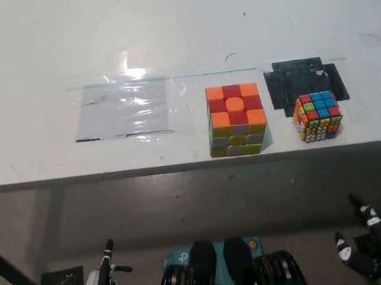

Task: The robot uses its right hand to pick up the small cube kept on the middle on the desk and place it on the bigger cube kept next to it

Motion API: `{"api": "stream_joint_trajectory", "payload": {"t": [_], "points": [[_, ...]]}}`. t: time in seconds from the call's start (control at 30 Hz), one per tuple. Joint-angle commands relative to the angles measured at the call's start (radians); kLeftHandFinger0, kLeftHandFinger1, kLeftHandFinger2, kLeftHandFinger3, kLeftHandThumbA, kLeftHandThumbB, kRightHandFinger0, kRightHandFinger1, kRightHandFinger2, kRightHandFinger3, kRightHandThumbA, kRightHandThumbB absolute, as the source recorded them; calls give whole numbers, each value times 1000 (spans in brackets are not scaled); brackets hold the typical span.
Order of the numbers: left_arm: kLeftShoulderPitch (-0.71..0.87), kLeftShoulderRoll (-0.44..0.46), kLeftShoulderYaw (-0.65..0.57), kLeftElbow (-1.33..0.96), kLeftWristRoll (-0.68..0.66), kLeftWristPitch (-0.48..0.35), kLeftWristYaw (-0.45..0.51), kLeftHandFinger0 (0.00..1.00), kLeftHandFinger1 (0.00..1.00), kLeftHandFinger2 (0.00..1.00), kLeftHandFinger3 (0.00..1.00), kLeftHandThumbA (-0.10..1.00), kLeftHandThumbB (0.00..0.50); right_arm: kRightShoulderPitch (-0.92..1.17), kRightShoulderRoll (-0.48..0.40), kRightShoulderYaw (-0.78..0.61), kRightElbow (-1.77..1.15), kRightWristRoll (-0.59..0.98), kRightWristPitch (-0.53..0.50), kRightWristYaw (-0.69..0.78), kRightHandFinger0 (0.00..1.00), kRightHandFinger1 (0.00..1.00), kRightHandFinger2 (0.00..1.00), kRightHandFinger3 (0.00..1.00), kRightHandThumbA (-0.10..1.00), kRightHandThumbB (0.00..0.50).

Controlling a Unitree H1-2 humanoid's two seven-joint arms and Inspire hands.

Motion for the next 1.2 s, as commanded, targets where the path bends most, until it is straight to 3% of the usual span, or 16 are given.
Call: {"api": "stream_joint_trajectory", "payload": {"t": [0.0,0.17,0.2,0.23,0.27,0.37,0.43,0.6,0.67,0.7,0.83,0.87,0.93,1.0,1.17], "points": [[-20,18,6,6,-5,-82,30,0,0,0,0,1000,500,6,-28,-20,-117,24,38,48,930,926,982,1000,461,147],[-18,20,3,9,0,-82,38,0,0,0,0,1000,500,14,-41,-12,-283,24,140,101,872,816,831,1000,441,150],[-17,20,4,6,-1,-82,34,0,0,0,0,1000,500,12,-48,-8,-303,18,142,109,964,869,811,1000,437,133],[-11,21,5,3,-2,-82,28,0,0,0,0,1000,500,13,-57,0,-330,8,141,120,1000,881,801,1000,434,136],[-11,22,1,4,3,-82,33,0,0,0,0,1000,500,8,-61,-2,-363,20,150,133,967,837,823,1000,445,151],[-11,23,-5,4,8,-82,37,0,0,0,0,1000,500,1,-67,-3,-397,27,164,149,952,829,827,1000,465,151],[-9,21,5,-2,-4,-82,29,0,0,0,0,1000,500,-21,-84,0,-465,34,202,181,867,819,848,1000,486,154],[-11,22,4,8,-1,-82,40,0,0,0,0,1000,500,-68,-114,8,-527,48,221,230,804,801,882,1000,494,151],[-11,24,0,12,4,-82,46,0,0,5,0,1000,500,-96,-121,3,-550,57,232,242,784,790,879,1000,395,139],[-9,25,2,9,1,-82,41,0,0,0,0,1000,500,-119,-127,-1,-560,57,222,245,700,727,843,1000,343,143],[-8,23,9,4,-8,-82,31,0,0,0,0,1000,500,-187,-143,-18,-558,71,200,250,632,673,816,1000,277,161],[-8,23,10,4,-9,-82,26,0,0,0,0,1000,500,-214,-153,-23,-546,74,199,254,655,687,832,1000,314,181],[-6,23,5,-1,-2,-82,36,0,0,0,0,1000,500,-252,-174,-18,-531,32,200,255,789,817,886,1000,407,201],[-11,25,3,10,1,-82,38,0,29,75,20,1000,500,-310,-201,1,-503,-27,216,265,808,884,903,1000,476,217],[-13,25,0,6,4,-82,44,0,0,0,0,1000,500,-384,-232,30,-423,-83,164,253,860,929,883,1000,522,226]]}}
